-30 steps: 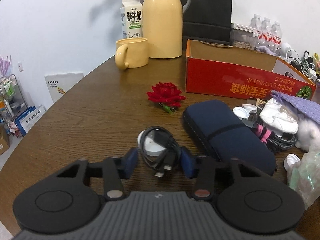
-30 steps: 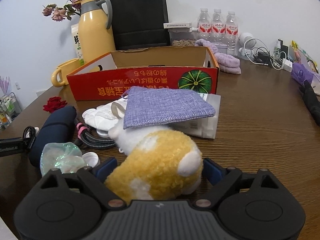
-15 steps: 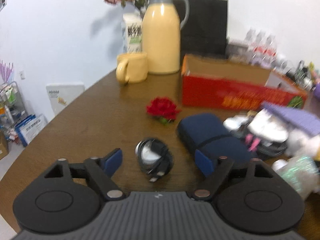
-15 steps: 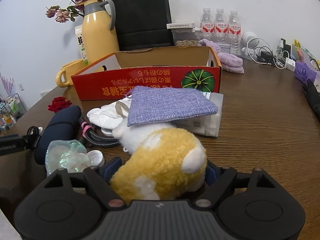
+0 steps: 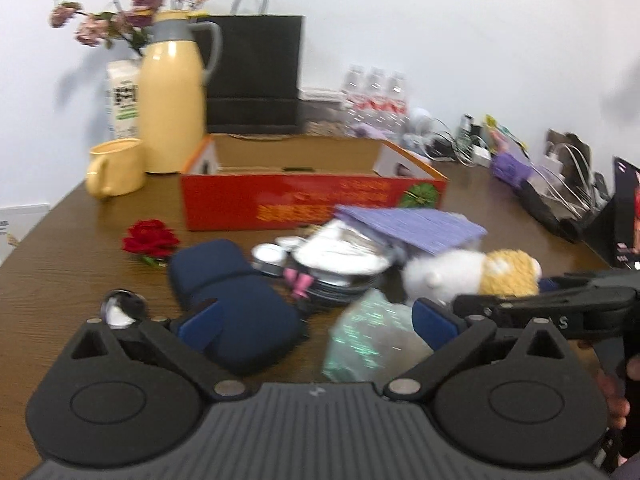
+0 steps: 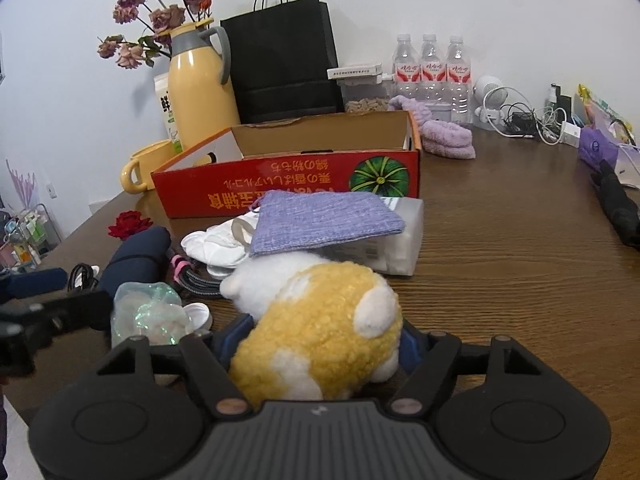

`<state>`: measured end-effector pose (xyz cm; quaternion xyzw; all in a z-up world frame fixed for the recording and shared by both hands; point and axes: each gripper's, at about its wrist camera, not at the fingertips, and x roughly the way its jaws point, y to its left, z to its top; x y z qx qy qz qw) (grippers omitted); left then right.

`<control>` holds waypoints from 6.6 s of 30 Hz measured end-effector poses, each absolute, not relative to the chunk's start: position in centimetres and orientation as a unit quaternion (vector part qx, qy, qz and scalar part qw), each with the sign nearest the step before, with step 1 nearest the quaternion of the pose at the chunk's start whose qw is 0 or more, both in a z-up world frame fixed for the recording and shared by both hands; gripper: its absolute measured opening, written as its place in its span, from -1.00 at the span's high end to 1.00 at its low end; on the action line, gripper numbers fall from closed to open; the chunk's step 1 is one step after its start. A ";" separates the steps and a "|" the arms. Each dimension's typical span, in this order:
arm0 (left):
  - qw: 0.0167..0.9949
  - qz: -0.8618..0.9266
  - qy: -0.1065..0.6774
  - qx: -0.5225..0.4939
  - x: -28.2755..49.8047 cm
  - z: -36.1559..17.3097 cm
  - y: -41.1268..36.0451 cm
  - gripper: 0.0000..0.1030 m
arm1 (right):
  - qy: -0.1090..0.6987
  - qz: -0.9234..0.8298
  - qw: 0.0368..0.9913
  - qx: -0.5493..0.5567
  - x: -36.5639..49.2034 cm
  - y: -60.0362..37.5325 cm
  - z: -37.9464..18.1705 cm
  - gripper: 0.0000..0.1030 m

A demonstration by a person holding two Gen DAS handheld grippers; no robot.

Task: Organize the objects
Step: 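Grasp the clear plastic bag with left tool while right tool grasps plush toy, then carry the plastic bag with the left tool into the box while right tool drops plush toy there, then grasp the white bottle cap with the right tool, then grasp the navy blue pouch with the left tool while the right tool holds the cap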

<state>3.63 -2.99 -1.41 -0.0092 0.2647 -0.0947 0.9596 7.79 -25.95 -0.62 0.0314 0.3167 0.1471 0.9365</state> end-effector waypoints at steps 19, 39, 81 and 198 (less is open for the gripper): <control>0.946 -0.117 0.302 -0.025 3.5 -2.3 -4.2 0.20 | 0.289 0.173 0.941 0.041 5.4 -27.3 0.1 -0.39; 0.978 -0.057 0.196 -0.038 8.2 5.5 -1.2 0.20 | 0.201 0.194 0.960 0.024 9.2 -24.8 6.0 -0.39; 0.935 0.011 0.347 0.066 38.5 1.3 -2.8 -0.66 | 0.337 0.157 0.922 -0.110 41.5 -22.1 3.0 -0.87; 0.905 0.081 0.417 -0.024 14.4 -2.9 0.0 -1.00 | 0.216 0.205 0.954 -0.036 11.8 -23.2 0.6 0.47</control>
